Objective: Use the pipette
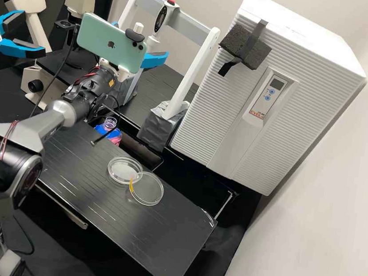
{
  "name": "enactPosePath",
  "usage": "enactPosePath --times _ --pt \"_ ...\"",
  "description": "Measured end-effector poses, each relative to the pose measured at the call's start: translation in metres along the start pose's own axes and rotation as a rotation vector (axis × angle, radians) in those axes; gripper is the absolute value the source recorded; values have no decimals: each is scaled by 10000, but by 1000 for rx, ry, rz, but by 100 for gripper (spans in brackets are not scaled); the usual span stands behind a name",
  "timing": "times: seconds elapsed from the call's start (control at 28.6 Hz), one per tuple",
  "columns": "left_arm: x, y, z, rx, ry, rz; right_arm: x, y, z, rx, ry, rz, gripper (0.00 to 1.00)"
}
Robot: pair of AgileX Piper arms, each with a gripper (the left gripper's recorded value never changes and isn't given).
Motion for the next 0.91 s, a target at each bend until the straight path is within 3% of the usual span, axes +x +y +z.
enactPosePath --times 0.14,0.17,0.31,0.45,0.66,0.91 --pt "7 -26 -29 2 9 -10 138 -17 -38 -13 -22 4 100" --pt "9 -33 -31 -1 10 -12 169 -27 -33 -18 -30 1 0" --pt "14 -50 -37 -7 13 -18 286 -60 15 -25 -65 -3 0" --pt "14 -50 -37 -7 13 -18 366 -102 46 -53 -88 -30 0" --pt "32 -50 -40 -6 13 -17 440 -100 94 -74 -104 -28 0" --pt "46 -59 -19 -10 4 -20 506 -9 88 -64 -119 4 0"
